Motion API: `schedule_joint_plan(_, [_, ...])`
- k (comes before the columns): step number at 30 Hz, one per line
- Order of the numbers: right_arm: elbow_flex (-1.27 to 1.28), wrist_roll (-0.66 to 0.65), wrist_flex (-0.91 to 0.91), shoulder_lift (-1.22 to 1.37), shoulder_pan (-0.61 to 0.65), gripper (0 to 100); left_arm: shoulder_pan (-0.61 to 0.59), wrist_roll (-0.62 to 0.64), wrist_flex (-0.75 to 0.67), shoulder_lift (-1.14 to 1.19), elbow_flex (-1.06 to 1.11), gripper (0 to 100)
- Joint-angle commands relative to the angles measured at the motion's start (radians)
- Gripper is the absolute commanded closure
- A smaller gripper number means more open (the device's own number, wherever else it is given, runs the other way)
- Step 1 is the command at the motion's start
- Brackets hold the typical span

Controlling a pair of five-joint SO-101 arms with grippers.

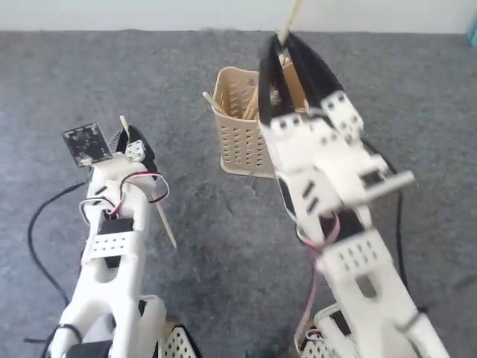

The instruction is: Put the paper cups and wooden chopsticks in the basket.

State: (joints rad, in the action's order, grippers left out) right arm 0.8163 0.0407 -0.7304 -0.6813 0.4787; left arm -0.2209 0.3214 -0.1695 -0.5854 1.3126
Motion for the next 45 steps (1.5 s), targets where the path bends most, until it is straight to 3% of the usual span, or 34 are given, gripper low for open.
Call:
schedule_joint_plan(1, [-0.127, 0.002, -0.088, 0.191, -0.025, 99.2, 0.021, -0.006, -0.054, -0.037, -0.005, 99])
schedule_joint_plan(7, [-0.189, 0.002, -0.122, 0.415, -0.068, 98.9, 0.021, -0.006, -0.057, -0.037, -0.005, 99])
schedule_joint_plan(12, [-0.189, 0.002, -0.119, 0.493, -0.065, 84.9, 0.02, -0.006, -0.057, -0.037, -0.005, 99])
schedule_joint_plan(20, [-0.031, 0.002, -0.073, 0.282, -0.045, 89.0, 0.018, -0.006, -0.057, -0.037, -0.007, 99])
schedule_joint_plan(24, [0.172, 0.011, 0.117, -0.027, -0.035, 89.7, 0.018, -0.006, -0.057, -0.037, -0.008, 99])
schedule_joint_plan(27, [0.315, 0.104, 0.298, -0.283, -0.054, 89.8, 0.012, -0.006, -0.058, -0.046, -0.01, 99])
schedule_joint_plan(32, [0.466, 0.25, 0.7, -0.702, -0.128, 89.8, -0.137, 0.023, -0.127, -0.048, -0.073, 99])
schedule_joint_plan(38, [0.666, 0.262, 1.058, -1.147, -0.154, 89.8, -0.175, 0.098, -0.137, -0.086, -0.127, 99])
schedule_joint_plan(41, [0.697, 0.267, 1.179, -1.113, -0.183, 91.9, -0.163, 0.101, -0.123, -0.192, -0.127, 99])
schedule_joint_plan(43, [0.707, 0.276, 1.233, -1.084, -0.219, 98.8, -0.137, 0.098, -0.074, -0.285, -0.142, 99])
schedule_joint_plan(45, [0.726, 0.311, 1.274, -1.093, -0.239, 98.0, -0.11, 0.097, -0.021, -0.391, -0.171, 99])
